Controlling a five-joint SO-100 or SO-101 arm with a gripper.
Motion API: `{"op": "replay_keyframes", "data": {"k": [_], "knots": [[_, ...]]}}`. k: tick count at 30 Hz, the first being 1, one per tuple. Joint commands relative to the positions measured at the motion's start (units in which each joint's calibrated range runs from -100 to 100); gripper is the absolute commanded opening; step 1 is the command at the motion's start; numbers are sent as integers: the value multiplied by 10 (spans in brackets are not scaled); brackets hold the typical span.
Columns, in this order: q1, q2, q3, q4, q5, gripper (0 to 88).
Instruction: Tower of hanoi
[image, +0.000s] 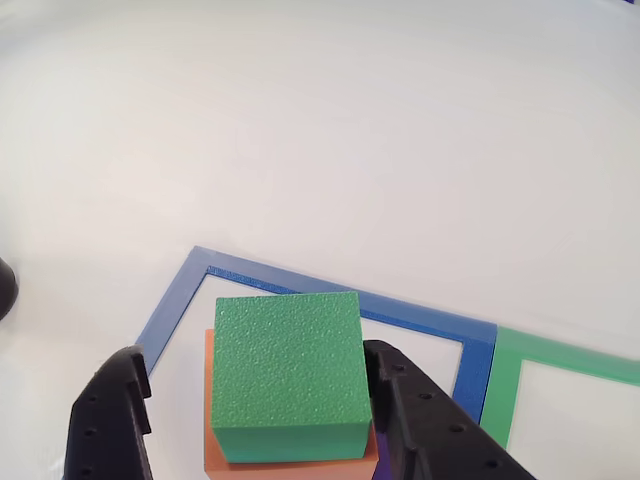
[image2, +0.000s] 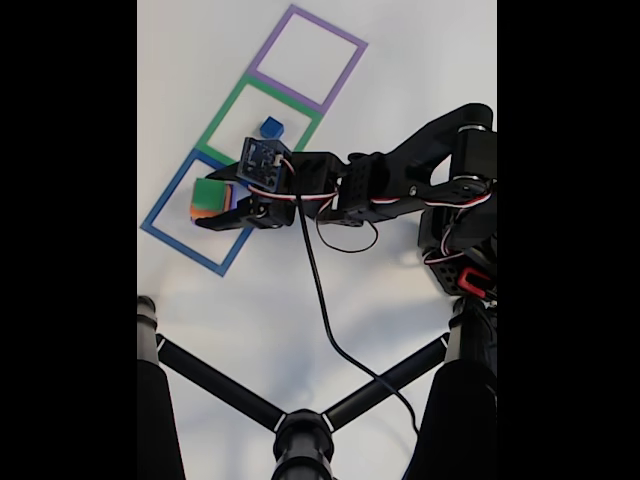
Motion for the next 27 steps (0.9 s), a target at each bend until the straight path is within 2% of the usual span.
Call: {"op": "replay_keyframes", "data": {"k": [1,4,10,12,19,21,27], "knots": [[16,-23,-16,-10,8,256],[21,-66,-28,37,8,251],[40,-191,-79,243,8,231],[49,-236,-113,344,8,206],[90,-345,-258,688,8,26],[106,-367,-296,775,8,1],[150,-352,-517,1052,4,0]]}}
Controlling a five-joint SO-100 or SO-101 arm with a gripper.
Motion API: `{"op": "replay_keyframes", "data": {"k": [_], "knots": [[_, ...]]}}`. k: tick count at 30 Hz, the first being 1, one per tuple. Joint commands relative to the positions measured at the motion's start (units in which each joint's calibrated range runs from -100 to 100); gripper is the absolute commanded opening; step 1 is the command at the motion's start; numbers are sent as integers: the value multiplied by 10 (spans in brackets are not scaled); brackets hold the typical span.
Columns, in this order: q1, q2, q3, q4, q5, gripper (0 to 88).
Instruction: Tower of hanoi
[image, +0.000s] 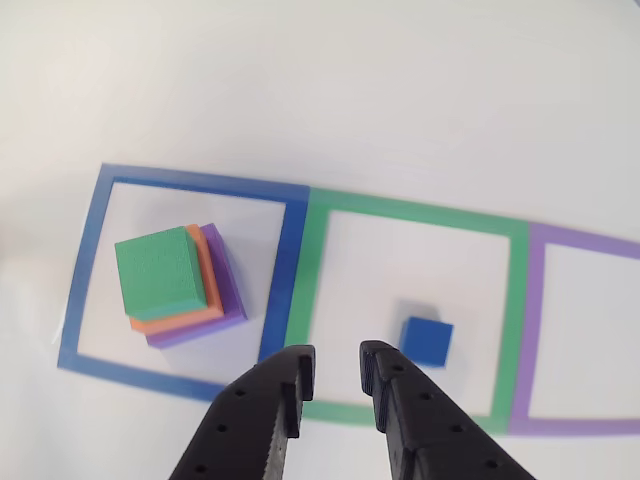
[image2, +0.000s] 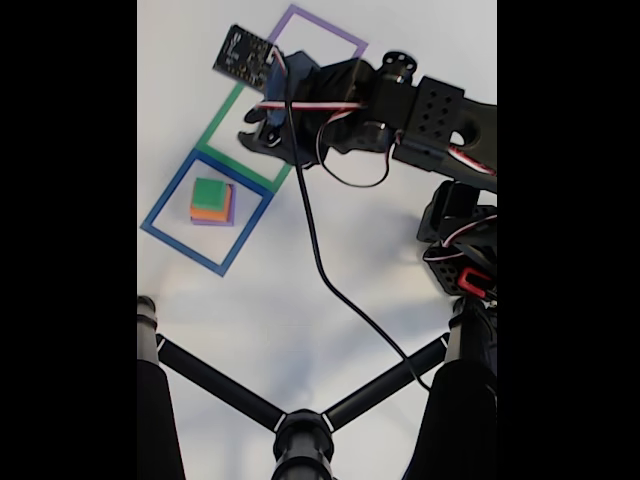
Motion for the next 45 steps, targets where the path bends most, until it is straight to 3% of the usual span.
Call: {"op": "replay_keyframes", "data": {"k": [1,7,11,16,18,21,23,27,33,40,45], "knots": [[32,-8,-188,198,-24,0],[53,8,-372,359,-59,0],[63,4,-386,377,-83,2],[93,-39,-287,322,-75,49],[113,-81,-191,259,-85,108],[145,-136,-48,175,-4,194],[166,-158,34,116,0,214],[187,-172,179,-37,0,233],[193,-129,403,-405,0,250],[180,-5,485,-650,0,243],[177,80,511,-769,0,244]]}}
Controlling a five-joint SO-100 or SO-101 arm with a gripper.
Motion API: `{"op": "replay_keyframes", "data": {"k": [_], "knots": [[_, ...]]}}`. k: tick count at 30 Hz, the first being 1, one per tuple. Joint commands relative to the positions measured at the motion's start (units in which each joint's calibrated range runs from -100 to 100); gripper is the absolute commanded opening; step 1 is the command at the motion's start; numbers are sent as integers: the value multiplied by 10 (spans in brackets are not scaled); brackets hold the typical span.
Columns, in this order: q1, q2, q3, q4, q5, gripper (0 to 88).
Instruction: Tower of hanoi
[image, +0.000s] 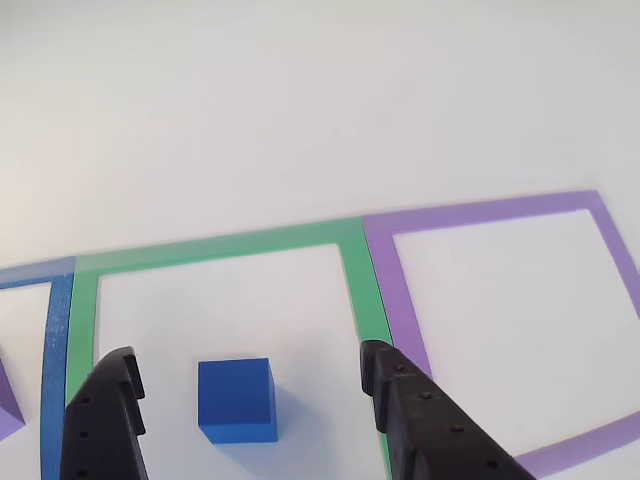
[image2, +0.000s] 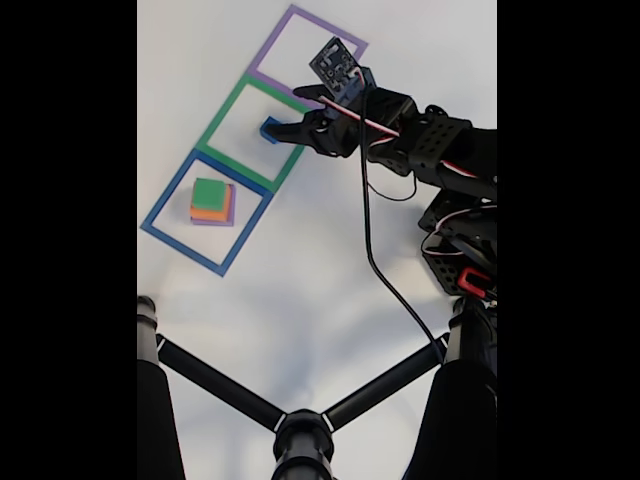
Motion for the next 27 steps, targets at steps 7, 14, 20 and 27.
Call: {"op": "replay_keyframes", "data": {"k": [7,14,20,27], "knots": [[-22,169,6,-229,8,255],[-33,300,-18,-349,8,253],[-33,391,-55,-400,8,254],[-40,441,-70,-429,8,247]]}}
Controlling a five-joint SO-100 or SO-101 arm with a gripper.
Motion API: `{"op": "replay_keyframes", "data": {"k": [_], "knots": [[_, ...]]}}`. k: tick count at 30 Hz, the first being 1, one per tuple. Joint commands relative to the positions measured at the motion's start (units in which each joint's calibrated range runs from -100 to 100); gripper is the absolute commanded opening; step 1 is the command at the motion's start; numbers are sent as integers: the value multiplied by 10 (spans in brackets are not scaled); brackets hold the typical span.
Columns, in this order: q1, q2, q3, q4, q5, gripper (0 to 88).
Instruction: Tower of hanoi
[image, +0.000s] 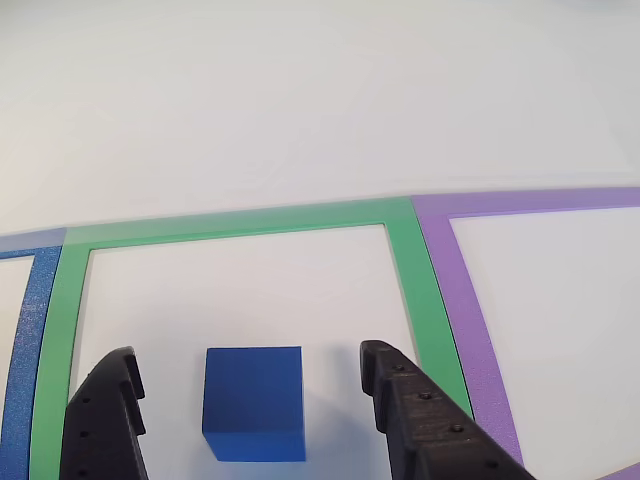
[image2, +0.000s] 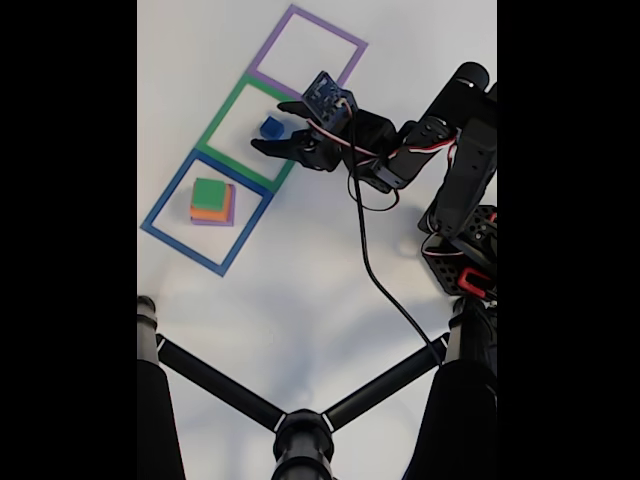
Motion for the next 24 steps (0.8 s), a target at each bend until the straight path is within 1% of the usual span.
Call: {"op": "replay_keyframes", "data": {"k": [1,10,19,24], "knots": [[-13,12,-18,-25,0,246],[-25,49,-38,-28,0,223],[-35,55,-33,-24,0,123],[-36,54,-29,-23,0,81]]}}
